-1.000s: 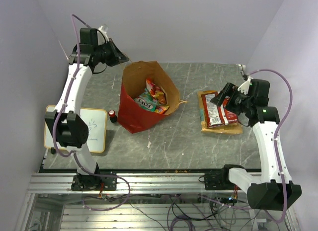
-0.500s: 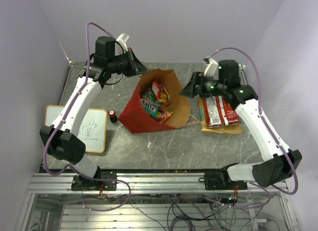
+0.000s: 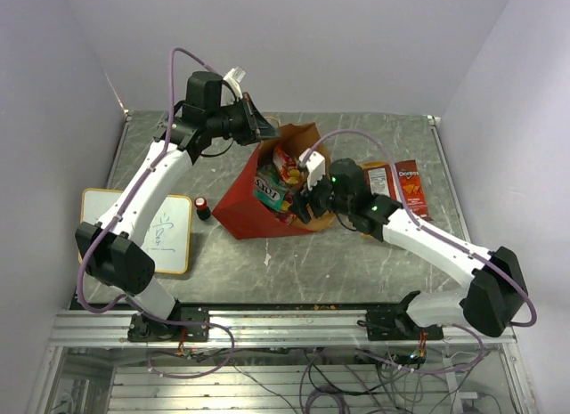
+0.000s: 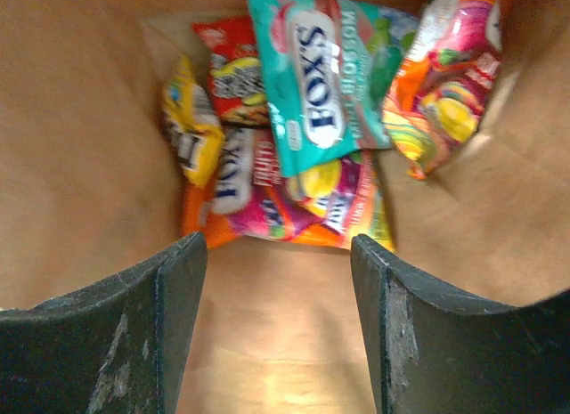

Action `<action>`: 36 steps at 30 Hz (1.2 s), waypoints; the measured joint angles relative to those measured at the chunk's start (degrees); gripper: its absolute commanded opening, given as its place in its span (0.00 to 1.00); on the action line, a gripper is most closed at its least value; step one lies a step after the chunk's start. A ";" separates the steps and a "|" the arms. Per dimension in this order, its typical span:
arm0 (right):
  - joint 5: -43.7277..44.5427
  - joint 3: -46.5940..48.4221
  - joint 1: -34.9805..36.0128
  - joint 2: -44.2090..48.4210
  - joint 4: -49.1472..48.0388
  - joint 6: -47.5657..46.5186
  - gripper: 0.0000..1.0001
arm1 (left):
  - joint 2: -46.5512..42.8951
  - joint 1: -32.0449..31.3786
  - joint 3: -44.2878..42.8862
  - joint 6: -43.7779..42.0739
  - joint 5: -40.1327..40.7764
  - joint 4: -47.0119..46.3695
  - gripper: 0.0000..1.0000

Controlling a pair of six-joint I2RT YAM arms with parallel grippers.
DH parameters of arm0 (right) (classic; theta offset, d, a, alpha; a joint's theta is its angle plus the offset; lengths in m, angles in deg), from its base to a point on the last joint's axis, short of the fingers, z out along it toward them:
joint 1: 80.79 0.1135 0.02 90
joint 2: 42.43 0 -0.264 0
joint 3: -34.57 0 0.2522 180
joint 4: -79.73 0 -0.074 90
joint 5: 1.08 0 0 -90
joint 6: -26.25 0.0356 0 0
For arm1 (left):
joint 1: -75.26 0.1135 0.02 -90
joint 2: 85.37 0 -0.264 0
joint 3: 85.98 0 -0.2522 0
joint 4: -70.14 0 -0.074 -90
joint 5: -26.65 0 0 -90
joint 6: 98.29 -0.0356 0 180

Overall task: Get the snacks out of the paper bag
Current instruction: Take out the snack from the paper bag.

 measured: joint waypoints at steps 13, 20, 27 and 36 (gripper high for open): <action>7.45 -3.67 -0.33 -12.70 -21.03 -28.39 0.63 | -0.13 0.00 -0.17 0.04 0.24 2.71 0.07; 9.44 -2.29 -1.03 -20.63 -25.55 -33.68 0.57 | -0.94 0.00 -0.17 0.04 0.09 3.15 0.07; 10.58 0.04 -2.05 -25.24 -28.57 -36.68 0.30 | -1.16 -0.02 -0.17 -0.39 -0.26 3.58 0.07; 7.96 1.92 -2.34 -24.94 -25.33 -35.08 0.00 | -1.14 -0.02 -0.70 -1.68 -0.20 6.25 0.07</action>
